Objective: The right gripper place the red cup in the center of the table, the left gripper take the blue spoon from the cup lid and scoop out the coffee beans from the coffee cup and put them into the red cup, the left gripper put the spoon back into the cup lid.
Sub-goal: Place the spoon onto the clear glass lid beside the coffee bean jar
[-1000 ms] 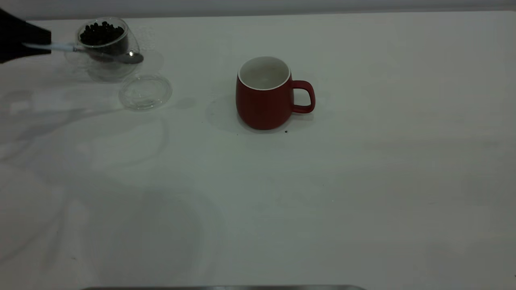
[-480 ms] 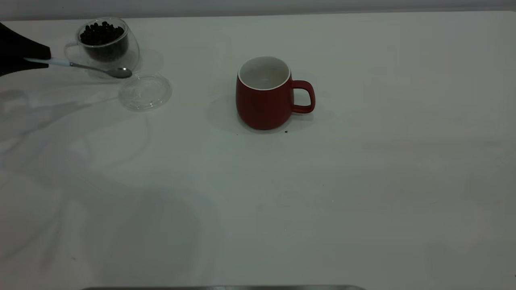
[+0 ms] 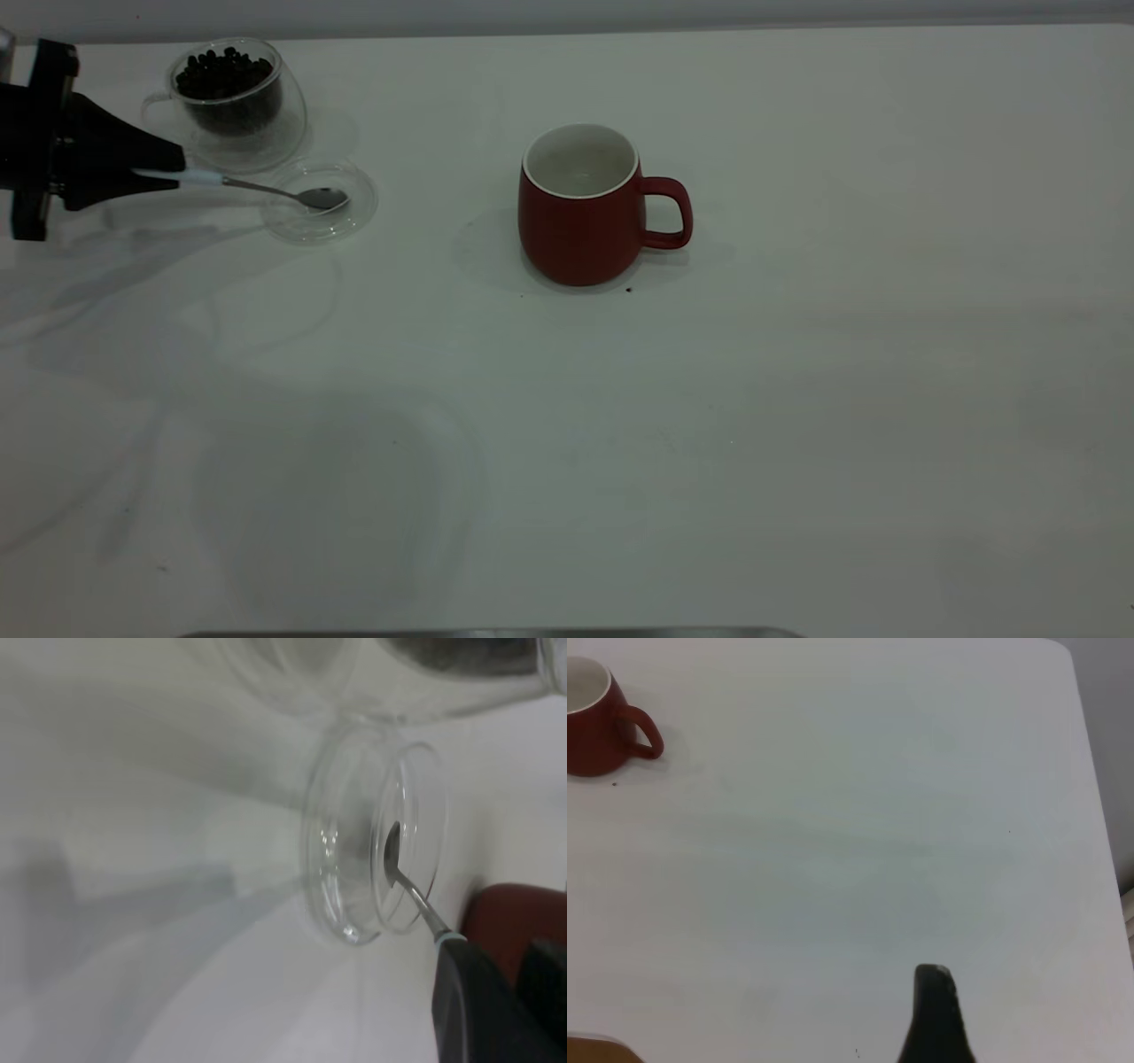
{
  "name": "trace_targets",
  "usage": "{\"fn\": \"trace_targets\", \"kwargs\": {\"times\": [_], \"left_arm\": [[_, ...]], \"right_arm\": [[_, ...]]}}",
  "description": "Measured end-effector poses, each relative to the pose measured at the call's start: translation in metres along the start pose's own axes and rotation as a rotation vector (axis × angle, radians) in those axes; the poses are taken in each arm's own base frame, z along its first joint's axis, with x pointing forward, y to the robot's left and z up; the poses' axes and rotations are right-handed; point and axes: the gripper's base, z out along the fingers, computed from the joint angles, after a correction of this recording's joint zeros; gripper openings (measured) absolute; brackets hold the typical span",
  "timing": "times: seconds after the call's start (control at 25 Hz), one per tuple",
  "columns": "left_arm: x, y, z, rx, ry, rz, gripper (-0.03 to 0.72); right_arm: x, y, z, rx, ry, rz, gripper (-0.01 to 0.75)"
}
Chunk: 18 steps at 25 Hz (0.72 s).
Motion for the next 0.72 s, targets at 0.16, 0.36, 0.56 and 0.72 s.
{"fn": "trace_targets", "kwargs": {"times": [0.16, 0.36, 0.56, 0.72], "left_arm": [[0.002, -0.001, 0.01, 0.019, -0.012, 0.0, 0.122], [0.006, 0.001, 0.02, 0.027, -0.005, -0.015, 0.122], [0.009, 0.005, 0.024, 0.033, 0.005, -0.03, 0.122], [0.009, 0.005, 0.025, 0.032, 0.004, -0.032, 0.149]], "right_arm": [[0.0, 0.0, 0.0, 0.0, 0.0, 0.0, 0.59], [0.0, 0.0, 0.0, 0.0, 0.0, 0.0, 0.59], [0.0, 0.0, 0.0, 0.0, 0.0, 0.0, 0.59], [0.0, 0.0, 0.0, 0.0, 0.0, 0.0, 0.59]]}}
